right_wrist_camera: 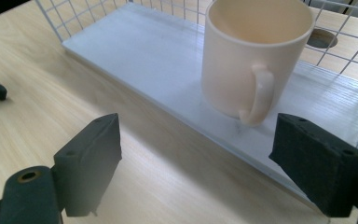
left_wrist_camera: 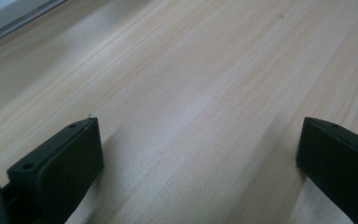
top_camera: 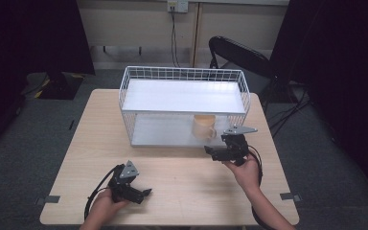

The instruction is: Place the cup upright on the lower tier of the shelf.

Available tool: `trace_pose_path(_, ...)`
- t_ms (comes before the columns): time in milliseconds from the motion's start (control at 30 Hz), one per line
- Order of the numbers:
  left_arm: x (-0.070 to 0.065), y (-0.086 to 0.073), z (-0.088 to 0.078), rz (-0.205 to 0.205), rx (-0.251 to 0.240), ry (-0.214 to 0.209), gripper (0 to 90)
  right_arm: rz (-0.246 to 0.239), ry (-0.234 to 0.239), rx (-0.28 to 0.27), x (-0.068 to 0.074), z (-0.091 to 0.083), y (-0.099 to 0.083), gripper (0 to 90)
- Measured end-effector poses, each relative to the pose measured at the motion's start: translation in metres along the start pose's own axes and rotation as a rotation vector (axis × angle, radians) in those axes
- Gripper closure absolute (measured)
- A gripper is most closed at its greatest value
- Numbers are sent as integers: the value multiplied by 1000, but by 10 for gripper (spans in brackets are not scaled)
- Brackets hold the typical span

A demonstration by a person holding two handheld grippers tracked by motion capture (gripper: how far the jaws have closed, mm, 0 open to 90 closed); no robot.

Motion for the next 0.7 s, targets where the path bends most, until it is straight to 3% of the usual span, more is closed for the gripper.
trace_pose_path(233, 0, 0, 0, -1, 0, 0, 1, -16, 19, 21, 2, -5, -12, 149)
trace_pose_path(700, 0, 0, 0, 0, 0, 0, 0, -1, 36, 31, -10, -25, -35, 151)
Point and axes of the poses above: each handheld gripper's, and its own axes: z roughly forward along the jaws, y roughly out of its top, x roughly to its left, the point moved 2 cm from there along z, roughly forward along the jaws, and after that the axes turned 15 degrees about y, right-handed, at the moved point
